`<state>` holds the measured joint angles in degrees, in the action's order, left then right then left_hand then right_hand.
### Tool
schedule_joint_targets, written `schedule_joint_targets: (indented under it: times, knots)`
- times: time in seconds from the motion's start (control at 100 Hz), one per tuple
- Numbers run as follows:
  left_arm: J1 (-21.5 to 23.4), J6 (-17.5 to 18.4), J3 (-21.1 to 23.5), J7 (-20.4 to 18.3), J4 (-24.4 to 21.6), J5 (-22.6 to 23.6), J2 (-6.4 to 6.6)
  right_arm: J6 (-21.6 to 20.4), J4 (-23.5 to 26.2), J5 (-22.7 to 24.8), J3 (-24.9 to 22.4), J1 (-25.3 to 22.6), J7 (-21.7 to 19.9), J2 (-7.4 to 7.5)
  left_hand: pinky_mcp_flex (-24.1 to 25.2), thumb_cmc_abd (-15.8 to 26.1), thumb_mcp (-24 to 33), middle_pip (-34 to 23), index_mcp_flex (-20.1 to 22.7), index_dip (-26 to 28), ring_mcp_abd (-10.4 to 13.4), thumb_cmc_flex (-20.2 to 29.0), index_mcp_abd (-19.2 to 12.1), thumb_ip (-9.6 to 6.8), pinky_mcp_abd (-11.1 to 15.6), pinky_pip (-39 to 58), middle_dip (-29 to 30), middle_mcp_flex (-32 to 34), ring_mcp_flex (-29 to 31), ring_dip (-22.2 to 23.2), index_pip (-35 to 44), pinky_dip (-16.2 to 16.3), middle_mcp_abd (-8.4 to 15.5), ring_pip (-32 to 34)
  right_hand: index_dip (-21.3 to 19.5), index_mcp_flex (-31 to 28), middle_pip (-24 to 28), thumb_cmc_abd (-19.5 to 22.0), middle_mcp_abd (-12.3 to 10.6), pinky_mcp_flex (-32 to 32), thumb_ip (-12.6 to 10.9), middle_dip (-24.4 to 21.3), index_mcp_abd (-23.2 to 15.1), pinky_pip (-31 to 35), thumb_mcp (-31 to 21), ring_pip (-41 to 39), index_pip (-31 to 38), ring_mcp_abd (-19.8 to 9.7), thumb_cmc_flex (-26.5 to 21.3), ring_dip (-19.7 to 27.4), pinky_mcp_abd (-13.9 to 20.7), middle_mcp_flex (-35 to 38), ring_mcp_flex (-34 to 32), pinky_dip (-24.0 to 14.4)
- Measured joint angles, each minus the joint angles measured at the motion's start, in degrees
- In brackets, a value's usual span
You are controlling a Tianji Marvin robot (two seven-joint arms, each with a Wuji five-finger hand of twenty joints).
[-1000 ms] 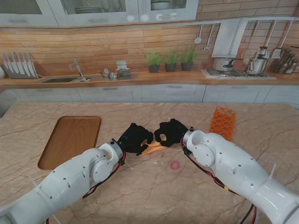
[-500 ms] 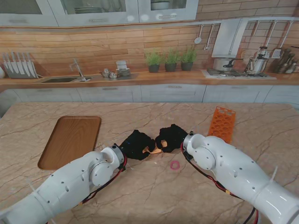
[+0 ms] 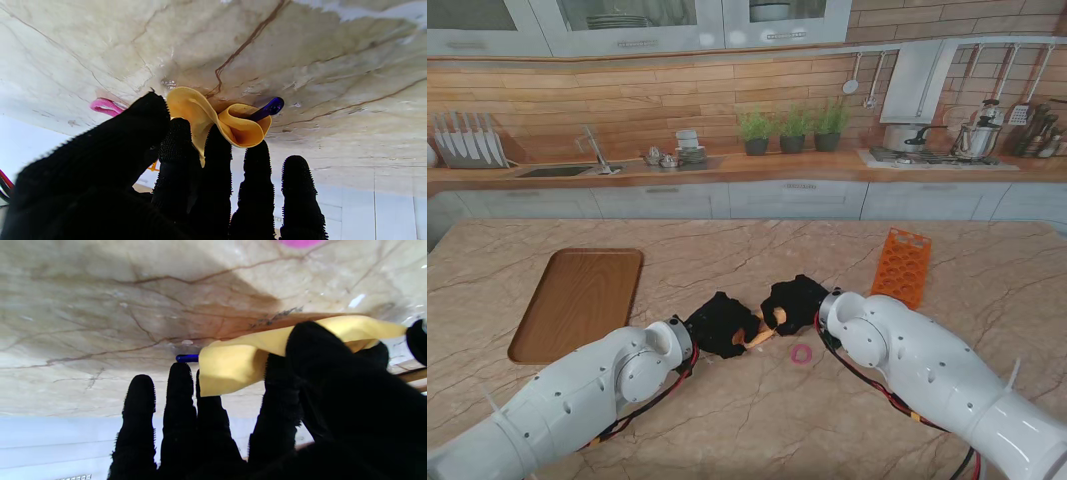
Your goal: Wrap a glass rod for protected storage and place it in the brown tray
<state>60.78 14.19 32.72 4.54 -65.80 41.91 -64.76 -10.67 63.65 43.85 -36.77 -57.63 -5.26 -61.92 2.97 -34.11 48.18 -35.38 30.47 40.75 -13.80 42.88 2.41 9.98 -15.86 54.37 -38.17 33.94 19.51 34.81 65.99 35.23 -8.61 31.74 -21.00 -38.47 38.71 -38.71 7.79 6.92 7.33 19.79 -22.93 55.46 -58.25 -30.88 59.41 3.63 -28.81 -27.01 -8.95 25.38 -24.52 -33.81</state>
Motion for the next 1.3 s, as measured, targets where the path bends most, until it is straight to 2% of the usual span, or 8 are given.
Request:
schedule_joint_targets:
  times: [0.22, 0.3, 0.49, 0.7, 0.89, 1.06, 1.21, 1.3]
  knots:
    - [1.74, 0.68, 2.80, 0.10, -1.42, 1.61, 0.51, -0.08, 1.94, 1.00, -1.97, -1.35, -1.98, 0.71, 0.36, 0.00, -1.59, 0.57, 0.01, -0.01, 0.00, -1.66, -0.07, 0.00, -0.17, -0.71, 0.62, -0.07, -0.02, -0.19, -0.49, -0.02, 0.00, -0.63, -0.23, 1.46, -0.60, -0.75, 0.00, -0.28, -0.38, -0.15, 4.07, -0.71, 1.38, 1.48, -4.69, 0.25, 2.56, 0.65, -0.08, -1.62, 1.41, 0.01]
    - [2.52, 1.15, 4.03, 0.47, -2.07, 2.14, 0.69, -0.25, 3.00, 1.75, -3.84, -2.53, -2.02, 0.86, 0.40, 0.22, -3.74, 1.02, 0.01, -0.01, 0.00, -2.59, -0.07, 0.00, -0.26, -0.74, 0.66, -0.07, -0.64, -0.19, -1.03, -0.03, 0.00, -1.26, -0.61, 1.46, -0.61, -0.75, 0.00, -0.29, -0.38, -0.16, 4.20, -0.94, 1.51, 1.48, -4.86, 0.43, 2.56, 0.66, -0.09, -1.62, 1.19, 0.02]
    - [4.42, 1.95, 7.03, 1.69, -3.24, 0.00, 0.64, -0.69, 5.38, 3.93, -7.36, -5.07, -1.04, 1.20, 0.41, 7.29, -8.65, 1.04, 0.59, 0.03, 0.00, -2.41, -0.08, 0.01, -0.34, -0.75, 0.66, -0.07, -0.74, -0.20, -1.06, 0.87, 0.00, -1.14, -1.31, 1.46, -0.61, -0.75, 0.00, -0.30, -0.38, -0.16, 4.21, -0.99, 2.03, 1.48, -5.17, 0.48, 2.56, 0.67, -0.11, -1.63, 1.19, 0.03]
    - [5.08, 1.82, 7.87, 2.90, -3.77, -0.12, 0.43, -1.09, 6.37, 5.08, -9.27, -6.36, 0.94, 1.27, 0.41, 7.85, -9.19, 1.04, 0.66, 0.15, 0.00, -2.37, -0.08, 0.02, -0.37, -0.76, 0.66, -0.04, -0.75, -0.20, -1.06, 0.96, 0.00, -1.14, -1.74, 1.46, -0.61, -0.75, 0.00, -0.29, -0.38, -0.16, 2.45, -1.00, 2.03, 1.48, -5.38, 0.49, 2.56, 0.67, -0.12, -1.63, 1.17, 0.03]
    - [4.77, -1.20, 6.75, 4.31, -3.70, 0.32, 0.21, -0.90, 6.46, 5.63, -9.84, -6.69, 3.81, 1.21, 0.42, 8.64, -7.70, 1.04, 0.67, -3.61, 0.00, 0.81, -0.08, 0.02, -0.38, -0.76, 0.53, -0.01, -0.75, -0.20, -3.31, 0.98, 0.00, -0.44, 0.33, 2.09, -0.61, -0.64, 0.00, -0.21, -0.38, -0.16, 0.55, -1.00, 2.04, 1.48, -3.42, 0.50, 2.56, 0.67, -0.11, -1.63, 1.16, 0.03]
    - [3.87, -4.55, 5.38, 1.02, -3.72, -3.87, -0.17, -0.38, 7.08, 4.90, -9.92, -6.53, 0.83, 1.21, 0.72, 8.72, -6.39, 0.80, 2.16, -6.07, -0.03, 1.07, -0.08, 0.03, -0.95, -1.02, 0.46, 1.24, -0.60, -0.20, -5.39, 0.98, -0.76, 0.08, 2.28, 3.93, -0.61, 1.01, 0.00, -0.20, -0.39, -0.16, 0.54, -1.00, 1.98, 1.48, -5.06, 0.71, 2.56, 0.67, -0.14, -1.63, 1.16, 0.03]
    - [1.80, -5.39, 2.26, 4.83, -1.09, -2.27, -1.23, 0.00, 6.58, 4.84, -7.75, -5.19, 1.29, 1.33, 0.72, 8.72, -6.31, 0.90, 3.17, -8.51, -0.52, 1.07, 0.04, 0.03, -0.98, -1.02, 0.43, 3.27, 0.12, 0.55, -7.54, 0.98, -0.76, 0.95, 2.28, 3.89, -0.94, 1.02, 0.00, -0.20, -0.40, -0.17, 0.54, -1.03, 1.98, 1.48, -5.46, 0.75, 2.56, 0.67, -0.15, -1.63, 1.16, 0.03]
    - [0.70, -7.05, 0.90, 5.37, 0.25, -2.12, -1.87, 0.71, 5.72, 3.97, -6.20, -4.03, 1.18, 1.22, 0.67, 8.72, -6.36, 0.90, 4.16, -9.23, -1.44, 1.07, 1.22, 0.03, -0.98, -0.75, 0.32, 4.07, 0.12, 1.08, -7.63, 1.53, -0.83, 1.68, 2.30, 3.89, -1.46, 1.03, 0.00, -0.20, -0.40, -0.17, 0.54, -1.04, 1.98, 1.48, -5.70, 0.75, 2.56, 0.67, -0.15, -1.63, 1.17, 0.03]
